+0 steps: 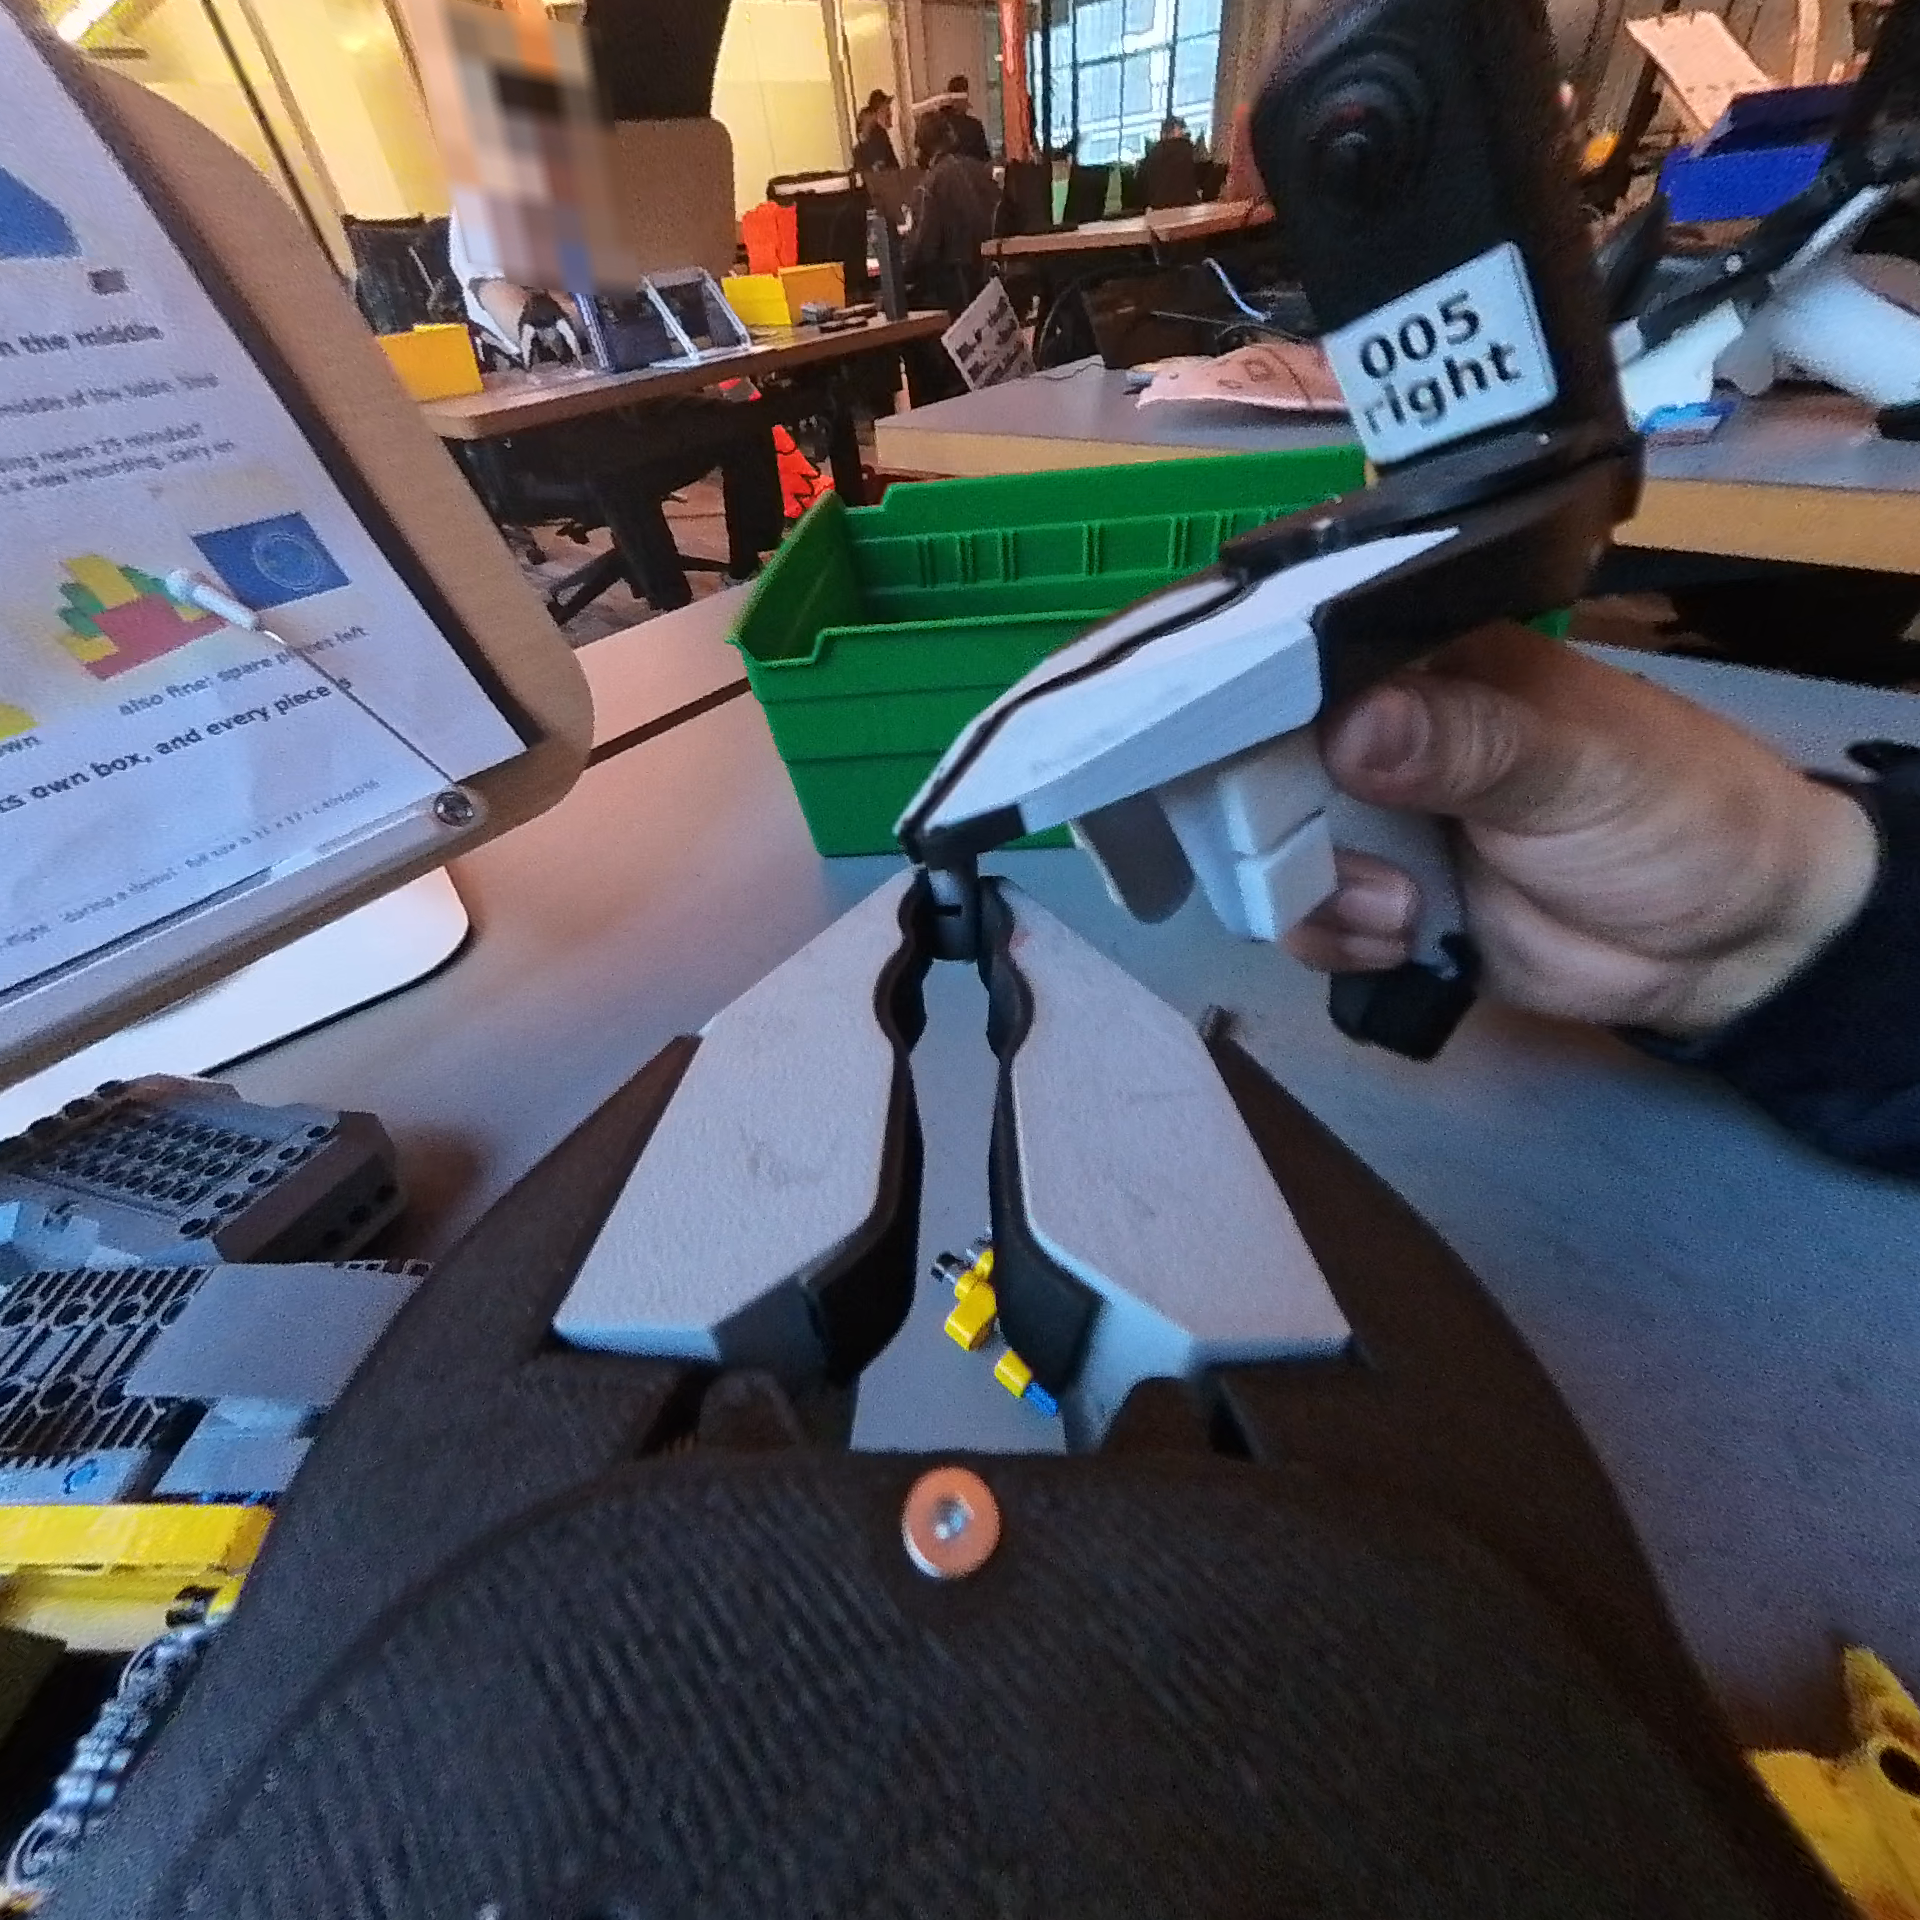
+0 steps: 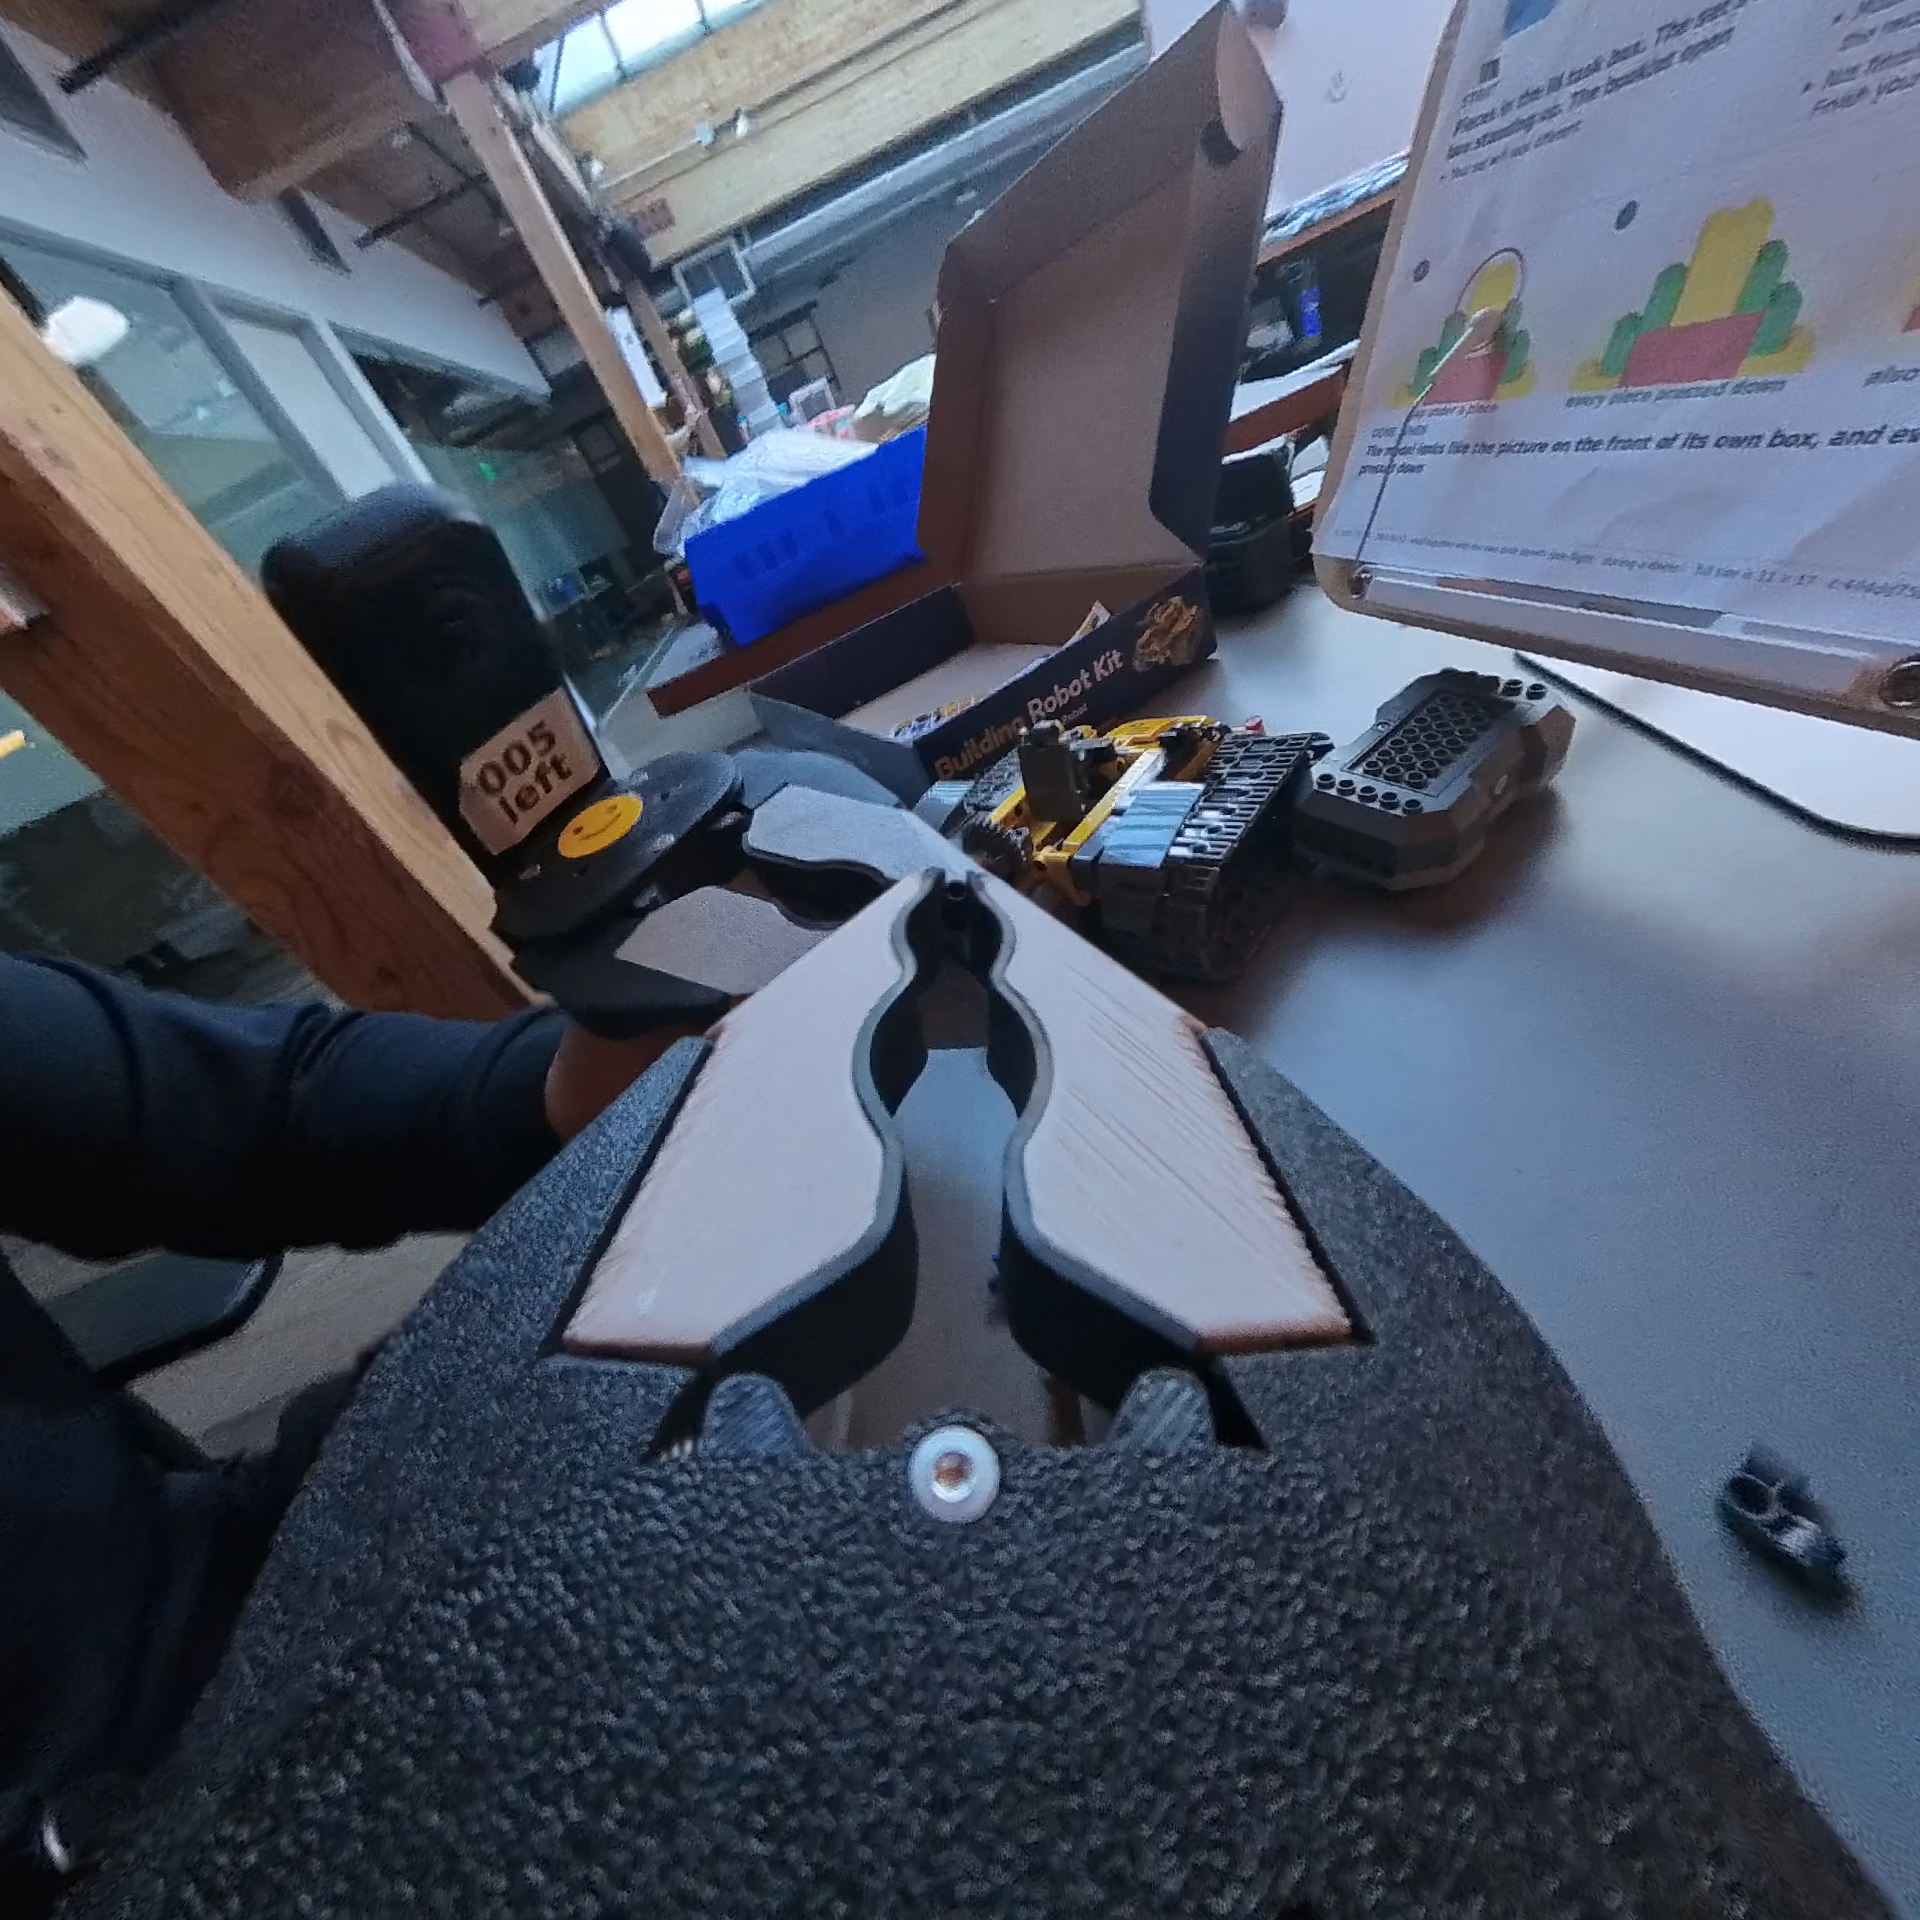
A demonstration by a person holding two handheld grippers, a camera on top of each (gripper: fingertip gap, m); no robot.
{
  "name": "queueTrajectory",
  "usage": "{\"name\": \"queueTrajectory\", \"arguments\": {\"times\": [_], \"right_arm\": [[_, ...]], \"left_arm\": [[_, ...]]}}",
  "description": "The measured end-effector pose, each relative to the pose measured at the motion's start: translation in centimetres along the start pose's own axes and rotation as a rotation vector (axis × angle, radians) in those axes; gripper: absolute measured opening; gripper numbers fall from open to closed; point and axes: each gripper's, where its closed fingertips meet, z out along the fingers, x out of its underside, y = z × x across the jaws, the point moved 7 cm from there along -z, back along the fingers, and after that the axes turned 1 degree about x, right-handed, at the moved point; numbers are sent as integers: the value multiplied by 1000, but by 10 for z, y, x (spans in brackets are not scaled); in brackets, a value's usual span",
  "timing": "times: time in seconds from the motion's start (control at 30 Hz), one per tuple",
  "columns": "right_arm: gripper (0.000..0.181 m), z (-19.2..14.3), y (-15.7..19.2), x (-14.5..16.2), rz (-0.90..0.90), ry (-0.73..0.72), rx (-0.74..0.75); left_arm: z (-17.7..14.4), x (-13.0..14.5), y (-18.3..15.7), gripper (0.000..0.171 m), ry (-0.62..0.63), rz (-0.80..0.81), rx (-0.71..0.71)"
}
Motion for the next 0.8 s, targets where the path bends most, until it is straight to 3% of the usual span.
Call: {"name": "queueTrajectory", "arguments": {"times": [0.17, 0.27, 0.3, 0.4, 0.5, 0.57, 0.7, 0.8], "right_arm": [[0, 6, 5, -12, 92, -134, 29], [0, -35, -13, -50, 179, -467, 82], [2, -44, -16, -60, 183, -492, 35], [1, -15, -2, -40, 65, -240, 15], [1, -1, 8, -29, 133, -221, -111], [1, -5, 6, -31, 128, -228, -108], [1, -25, 10, -41, 4, -246, 19], [1, -64, 19, -60, -185, -232, 301]], "left_arm": [[-5, -13, 7, 5, -110, -130, 21], [-3, -1, -10, 5, -35, -94, 85], [-2, -1, -14, 5, -35, -56, 82], [6, -5, -14, 5, -50, -47, 85], [8, -1, -13, 5, -37, -23, 84], [8, 1, -10, 5, -33, -1, 58], [8, 0, -6, 4, -31, 39, 29], [11, 3, -8, 4, -10, 30, 52]]}}
